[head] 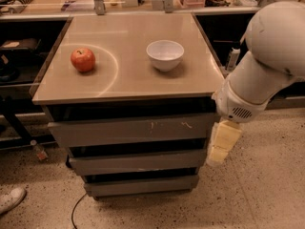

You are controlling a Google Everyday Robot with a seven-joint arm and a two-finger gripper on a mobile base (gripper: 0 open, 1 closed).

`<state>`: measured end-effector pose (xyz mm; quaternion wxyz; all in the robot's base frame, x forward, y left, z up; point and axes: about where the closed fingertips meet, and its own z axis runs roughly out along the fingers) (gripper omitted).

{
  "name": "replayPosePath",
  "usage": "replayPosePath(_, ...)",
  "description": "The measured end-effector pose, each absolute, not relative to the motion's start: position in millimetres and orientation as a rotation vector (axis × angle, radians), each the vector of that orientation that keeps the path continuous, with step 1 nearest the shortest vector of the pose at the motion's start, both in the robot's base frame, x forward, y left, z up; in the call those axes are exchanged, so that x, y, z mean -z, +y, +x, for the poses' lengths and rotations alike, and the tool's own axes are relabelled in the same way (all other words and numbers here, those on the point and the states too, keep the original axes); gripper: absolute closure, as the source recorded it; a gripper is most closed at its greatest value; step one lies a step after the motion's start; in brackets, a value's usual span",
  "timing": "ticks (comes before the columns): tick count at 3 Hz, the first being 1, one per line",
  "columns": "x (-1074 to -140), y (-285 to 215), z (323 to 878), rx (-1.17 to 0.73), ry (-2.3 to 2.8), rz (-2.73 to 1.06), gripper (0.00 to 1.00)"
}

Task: Open top drawer

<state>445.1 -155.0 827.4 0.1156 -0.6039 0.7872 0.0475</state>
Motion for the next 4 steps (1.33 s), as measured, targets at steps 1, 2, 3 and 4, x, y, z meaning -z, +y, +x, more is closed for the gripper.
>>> replayPosePath(1, -790, -134, 451, -0.204, 2.307, -1.779, 0.00)
replayPosePath(2, -789, -134, 452, -0.204, 2.306, -1.778, 0.00)
replayPosePath(3, -772, -126, 454, -0.206, 2.295, -1.770, 0.00)
replayPosePath(4, -749, -121, 475, -0.179, 2.281, -1.714, 0.00)
